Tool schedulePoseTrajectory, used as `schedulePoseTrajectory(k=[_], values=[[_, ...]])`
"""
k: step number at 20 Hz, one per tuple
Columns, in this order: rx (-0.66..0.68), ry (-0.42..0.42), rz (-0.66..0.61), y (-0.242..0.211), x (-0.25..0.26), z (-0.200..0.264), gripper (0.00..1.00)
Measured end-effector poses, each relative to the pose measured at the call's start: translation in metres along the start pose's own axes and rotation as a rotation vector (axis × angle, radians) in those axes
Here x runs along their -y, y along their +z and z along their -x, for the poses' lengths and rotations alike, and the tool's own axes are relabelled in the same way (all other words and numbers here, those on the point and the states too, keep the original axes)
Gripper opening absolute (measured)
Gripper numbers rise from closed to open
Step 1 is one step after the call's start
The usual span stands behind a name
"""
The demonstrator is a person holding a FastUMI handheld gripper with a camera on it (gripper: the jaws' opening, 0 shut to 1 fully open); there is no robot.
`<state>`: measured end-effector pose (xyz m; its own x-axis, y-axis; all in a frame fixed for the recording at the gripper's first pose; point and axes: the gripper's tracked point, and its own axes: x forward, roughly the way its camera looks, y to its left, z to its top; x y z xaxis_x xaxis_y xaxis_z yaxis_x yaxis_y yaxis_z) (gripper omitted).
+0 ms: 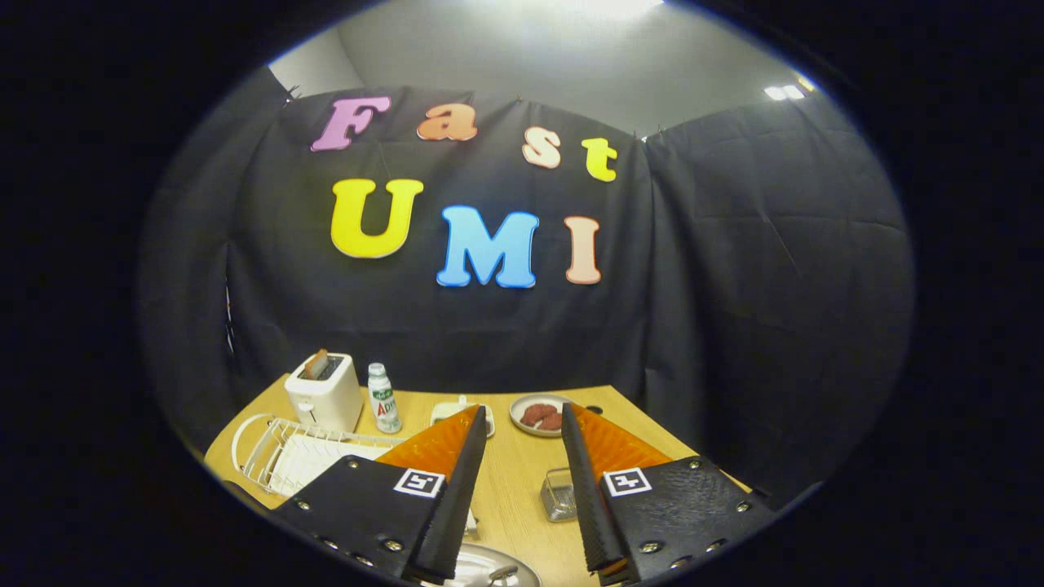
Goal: Take the plate from the dish rack, then take the spoon from the basket and place it into the plate.
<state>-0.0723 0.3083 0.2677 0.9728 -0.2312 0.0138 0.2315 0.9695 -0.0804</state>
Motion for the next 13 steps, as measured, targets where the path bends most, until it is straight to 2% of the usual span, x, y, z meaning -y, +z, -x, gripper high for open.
schedulePoseTrajectory(k=[7,10,13], values=[[0.142,0.092,-0.056,0.043,0.032,-0.022,0.56],[0.147,0.119,-0.07,0.043,0.054,-0.026,0.99],[0.182,0.163,-0.049,0.047,0.073,-0.029,0.97]])
